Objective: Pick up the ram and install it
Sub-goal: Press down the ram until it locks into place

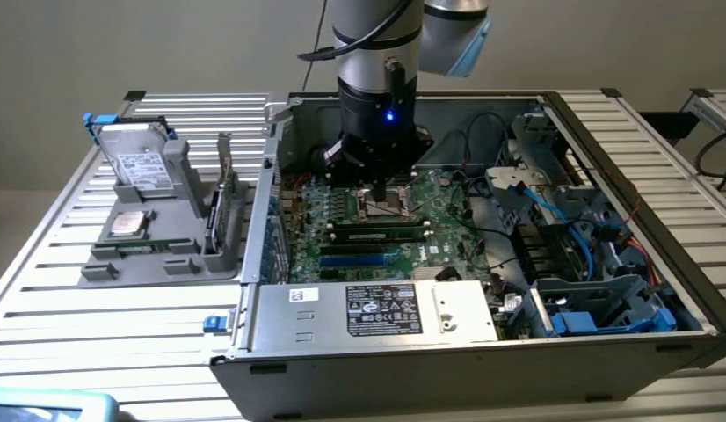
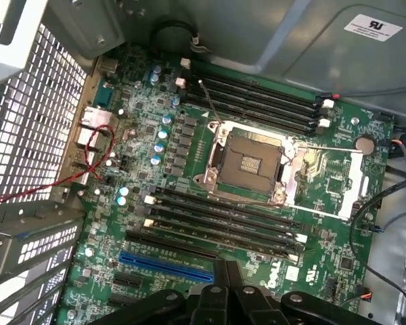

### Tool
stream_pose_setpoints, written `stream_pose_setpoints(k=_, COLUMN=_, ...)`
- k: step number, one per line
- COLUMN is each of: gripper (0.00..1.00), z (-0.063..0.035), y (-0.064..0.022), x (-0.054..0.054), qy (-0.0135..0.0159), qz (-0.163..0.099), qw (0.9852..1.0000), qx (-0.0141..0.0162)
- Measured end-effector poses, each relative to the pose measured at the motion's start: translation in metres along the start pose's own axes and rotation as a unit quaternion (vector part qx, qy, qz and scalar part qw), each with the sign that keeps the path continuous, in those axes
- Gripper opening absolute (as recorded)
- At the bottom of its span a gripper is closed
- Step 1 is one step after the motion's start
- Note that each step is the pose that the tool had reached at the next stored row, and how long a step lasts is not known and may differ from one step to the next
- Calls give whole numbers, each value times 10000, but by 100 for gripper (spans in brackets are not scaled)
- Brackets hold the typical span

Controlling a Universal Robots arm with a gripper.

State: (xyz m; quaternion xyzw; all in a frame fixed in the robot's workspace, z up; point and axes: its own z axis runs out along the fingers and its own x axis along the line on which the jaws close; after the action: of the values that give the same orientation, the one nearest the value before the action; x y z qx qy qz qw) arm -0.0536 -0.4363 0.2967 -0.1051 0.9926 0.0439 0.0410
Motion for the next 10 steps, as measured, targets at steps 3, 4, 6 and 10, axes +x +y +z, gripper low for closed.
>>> stream_pose_setpoints(k=3, gripper=11, z=1, y=0, x=0, qy=-22, qz=218, qw=9998, qx=-4)
stream_pose_setpoints(k=4, gripper=11, z=1, y=0, x=0, qy=-30, qz=290, qw=9996, qx=-5)
stream_pose_setpoints(k=6, gripper=11, z=1, y=0, x=0, qy=-45, qz=437, qw=9990, qx=-8)
stream_pose_setpoints(k=10, gripper=11, z=2, y=0, x=0, qy=-72, qz=713, qw=9974, qx=-4)
